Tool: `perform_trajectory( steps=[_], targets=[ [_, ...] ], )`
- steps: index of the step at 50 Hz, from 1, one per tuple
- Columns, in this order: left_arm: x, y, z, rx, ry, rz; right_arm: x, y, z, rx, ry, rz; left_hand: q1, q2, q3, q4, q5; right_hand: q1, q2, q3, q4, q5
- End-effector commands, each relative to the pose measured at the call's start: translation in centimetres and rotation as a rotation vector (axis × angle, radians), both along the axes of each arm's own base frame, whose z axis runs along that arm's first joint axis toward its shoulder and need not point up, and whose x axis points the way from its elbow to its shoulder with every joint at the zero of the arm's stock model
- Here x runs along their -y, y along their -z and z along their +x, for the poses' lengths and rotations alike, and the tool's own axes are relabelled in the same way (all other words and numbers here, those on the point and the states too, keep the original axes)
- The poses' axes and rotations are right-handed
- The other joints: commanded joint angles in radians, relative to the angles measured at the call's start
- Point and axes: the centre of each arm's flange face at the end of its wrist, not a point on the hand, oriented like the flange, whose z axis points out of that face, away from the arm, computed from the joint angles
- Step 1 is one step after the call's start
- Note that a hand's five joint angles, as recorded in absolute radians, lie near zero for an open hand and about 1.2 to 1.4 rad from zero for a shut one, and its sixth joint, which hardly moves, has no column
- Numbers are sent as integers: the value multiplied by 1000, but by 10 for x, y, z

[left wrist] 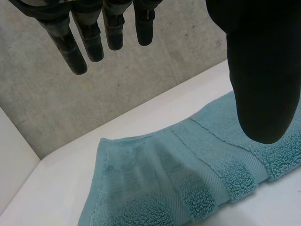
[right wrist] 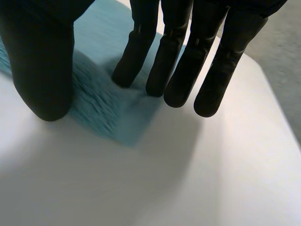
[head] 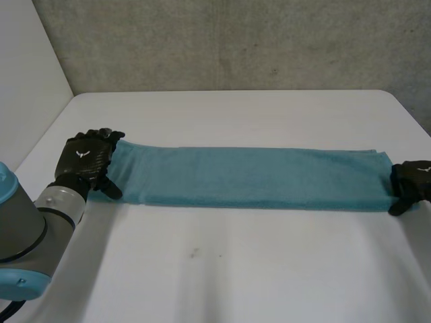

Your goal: Fold the laundry

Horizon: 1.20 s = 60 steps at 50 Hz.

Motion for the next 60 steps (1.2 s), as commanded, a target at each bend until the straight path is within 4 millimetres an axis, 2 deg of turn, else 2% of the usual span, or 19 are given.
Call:
perform_trajectory(
  steps=[1, 3, 5, 7, 11, 16, 17, 18, 19, 23, 26, 38, 50, 60],
  targets=[
    [-1, 2, 1, 1, -5, 7, 18, -10, -39, -119, 210, -71, -24, -31, -42, -34, -47, 412, 219, 219, 209, 903],
    [-1, 1, 2, 1, -7, 5, 30, -21, -60, -222, 308, -141, -24, -31, -42, -34, -47, 412, 219, 219, 209, 903],
    [-1, 1, 1, 1, -7, 5, 32, -24, -66, -254, 327, -152, -24, -31, -42, -34, -47, 412, 219, 219, 209, 903],
    [-1, 1, 2, 1, -10, 4, 38, -31, -87, -389, 381, -182, -24, -31, -42, -34, -47, 412, 219, 219, 209, 903],
    [-1, 0, 2, 1, -10, 2, 40, -35, -100, -480, 395, -182, -24, -31, -42, -34, -47, 412, 219, 219, 209, 903],
    [2, 0, 5, -1, -24, -1, 37, -32, -94, -444, 372, -175, -24, -31, -42, -34, -47, 412, 219, 219, 209, 903],
    [2, 0, 5, -1, -24, -1, 36, -30, -91, -406, 359, -173, -24, -31, -42, -34, -47, 283, 89, 89, 79, 773],
    [3, 0, 6, -1, -27, 1, 36, -30, -91, -406, 359, -173, -24, -31, -42, -34, -47, 281, 88, 88, 78, 772],
    [3, 0, 6, -1, -27, 1, 28, -29, -75, -278, 281, -176, -24, -31, -42, -34, -47, -67, -261, -261, -271, 423],
    [2, 0, 6, 0, -25, 2, 17, -45, -54, -120, 140, -216, -24, -31, -42, -34, -47, -249, -443, -443, -453, 241],
    [2, 0, 5, 0, -24, 2, 11, -48, -44, -65, 73, -221, -24, -31, -42, -34, -47, -303, -496, -496, -506, 188],
    [0, 1, 3, -1, -16, 7, -6, -40, -27, 41, -47, -124, -24, -31, -42, -34, -47, -247, -441, -441, -450, 243],
    [-4, 3, 2, 2, -5, 18, -7, -35, -22, 28, -95, -114, -24, -31, -42, -34, -47, -188, -382, -382, -392, 302],
    [-4, 3, 2, 2, -4, 18, -5, -17, -20, 42, -101, -72, -24, -31, -42, -34, -47, -177, -370, -370, -380, 314]
  ],
)
